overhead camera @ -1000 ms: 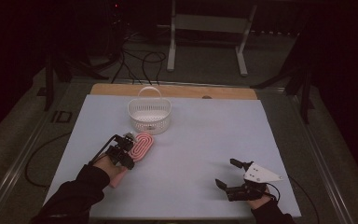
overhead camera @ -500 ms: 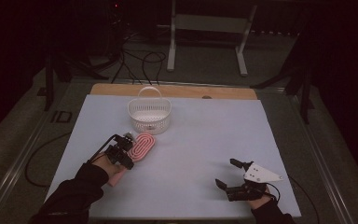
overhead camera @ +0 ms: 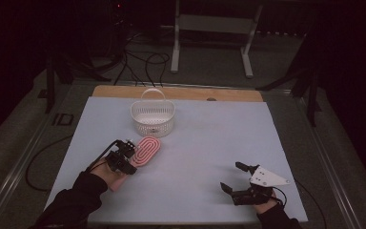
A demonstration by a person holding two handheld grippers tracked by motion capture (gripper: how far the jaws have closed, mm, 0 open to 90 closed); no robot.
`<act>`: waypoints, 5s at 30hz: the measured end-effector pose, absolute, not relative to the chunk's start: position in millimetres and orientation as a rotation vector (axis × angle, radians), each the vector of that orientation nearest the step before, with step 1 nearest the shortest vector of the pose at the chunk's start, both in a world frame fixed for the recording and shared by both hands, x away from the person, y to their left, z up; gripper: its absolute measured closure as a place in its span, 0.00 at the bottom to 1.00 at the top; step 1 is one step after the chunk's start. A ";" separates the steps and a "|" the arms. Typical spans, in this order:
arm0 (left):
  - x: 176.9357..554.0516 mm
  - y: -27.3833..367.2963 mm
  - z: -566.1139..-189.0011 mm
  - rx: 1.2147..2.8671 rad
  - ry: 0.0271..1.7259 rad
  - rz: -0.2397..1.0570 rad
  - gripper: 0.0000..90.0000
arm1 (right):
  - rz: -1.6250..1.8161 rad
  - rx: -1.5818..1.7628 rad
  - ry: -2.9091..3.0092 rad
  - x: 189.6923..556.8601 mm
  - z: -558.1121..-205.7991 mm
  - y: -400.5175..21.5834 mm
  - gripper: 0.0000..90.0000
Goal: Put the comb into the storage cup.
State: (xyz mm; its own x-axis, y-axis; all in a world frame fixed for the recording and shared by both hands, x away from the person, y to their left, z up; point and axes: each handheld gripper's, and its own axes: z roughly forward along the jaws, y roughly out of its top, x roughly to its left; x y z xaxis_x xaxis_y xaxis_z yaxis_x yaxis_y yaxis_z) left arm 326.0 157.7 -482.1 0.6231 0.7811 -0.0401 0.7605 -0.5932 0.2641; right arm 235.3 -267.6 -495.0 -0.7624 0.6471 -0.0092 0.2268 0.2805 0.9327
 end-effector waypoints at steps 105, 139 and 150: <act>254.3 149.6 -456.8 1.916 0.699 0.466 0.79 | 1.490 0.831 2.125 239.7 -492.7 -267.8 0.09; 233.4 175.3 -475.9 1.845 0.790 0.572 0.79 | 1.488 0.815 2.143 238.1 -492.2 -265.6 0.09; 233.1 177.8 -477.0 1.835 0.808 0.570 0.79 | 1.460 0.826 2.121 236.0 -488.1 -262.8 0.09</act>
